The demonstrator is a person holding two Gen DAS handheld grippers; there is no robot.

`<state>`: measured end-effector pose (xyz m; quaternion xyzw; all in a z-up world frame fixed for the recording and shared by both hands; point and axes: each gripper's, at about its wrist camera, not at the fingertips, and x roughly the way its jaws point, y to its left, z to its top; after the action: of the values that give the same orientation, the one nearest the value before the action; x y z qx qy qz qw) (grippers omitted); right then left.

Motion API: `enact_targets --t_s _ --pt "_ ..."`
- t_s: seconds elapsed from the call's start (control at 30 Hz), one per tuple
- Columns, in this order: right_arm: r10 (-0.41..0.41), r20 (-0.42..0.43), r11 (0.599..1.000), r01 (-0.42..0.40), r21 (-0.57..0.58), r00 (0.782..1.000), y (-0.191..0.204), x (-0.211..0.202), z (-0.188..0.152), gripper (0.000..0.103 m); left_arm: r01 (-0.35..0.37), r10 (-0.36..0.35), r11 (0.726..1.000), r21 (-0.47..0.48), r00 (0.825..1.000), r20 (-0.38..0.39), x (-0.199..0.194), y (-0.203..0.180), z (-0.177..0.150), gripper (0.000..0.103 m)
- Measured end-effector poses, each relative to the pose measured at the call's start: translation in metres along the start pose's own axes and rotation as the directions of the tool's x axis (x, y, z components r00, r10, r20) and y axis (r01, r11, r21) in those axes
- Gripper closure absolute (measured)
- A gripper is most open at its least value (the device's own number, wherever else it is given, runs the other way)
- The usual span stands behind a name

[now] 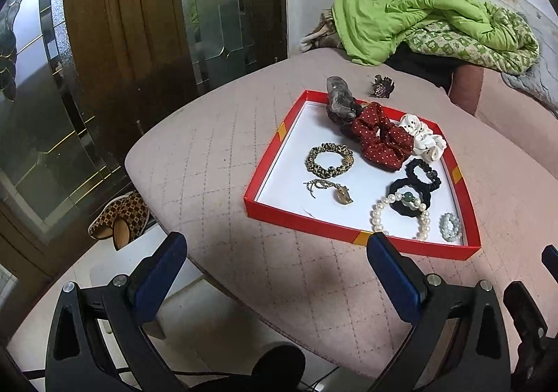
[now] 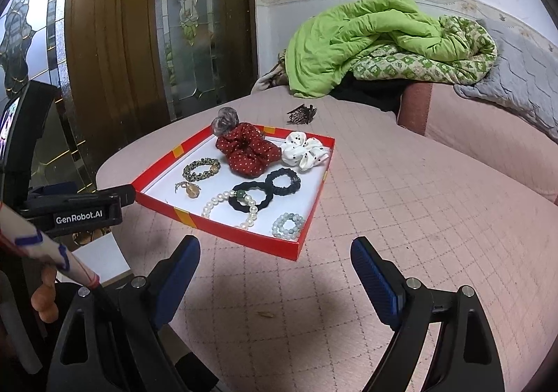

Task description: Organize jewelry

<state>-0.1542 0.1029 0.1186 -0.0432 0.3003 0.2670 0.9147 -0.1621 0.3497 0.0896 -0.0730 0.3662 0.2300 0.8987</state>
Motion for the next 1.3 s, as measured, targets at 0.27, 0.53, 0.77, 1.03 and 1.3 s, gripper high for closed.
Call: enact_targets --t_s 0.27,0.53,0.77,1.03,1.3 --pt "0.004 -0.007 1.000 -0.004 -0.020 1.000 0.0030 0.0018 -0.0004 0.012 -0.027 0.027 1.000 0.016 0.999 0.024 -0.0052 -0.0033 -0.0008 0.000" --pt "-0.001 -0.004 1.000 0.001 -0.031 1.000 0.0054 0.0015 -0.0007 0.012 -0.043 0.043 0.999 0.023 0.998 0.035 -0.0084 -0.0036 -0.0016 0.000" --pt "0.000 -0.003 0.999 0.000 -0.032 1.000 0.0061 0.0012 -0.0008 0.012 -0.043 0.042 0.999 0.019 0.999 0.028 -0.0083 -0.0035 -0.0025 0.000" --pt "-0.002 -0.006 0.999 0.002 -0.033 1.000 0.0062 0.0007 -0.0011 0.011 -0.050 0.049 0.998 0.034 0.998 0.029 -0.0086 -0.0053 -0.0044 0.000" --pt "-0.001 -0.007 0.999 0.001 -0.033 1.000 0.0047 0.0006 -0.0014 0.011 -0.048 0.047 0.998 0.039 0.999 0.022 -0.0061 -0.0056 -0.0030 0.000"
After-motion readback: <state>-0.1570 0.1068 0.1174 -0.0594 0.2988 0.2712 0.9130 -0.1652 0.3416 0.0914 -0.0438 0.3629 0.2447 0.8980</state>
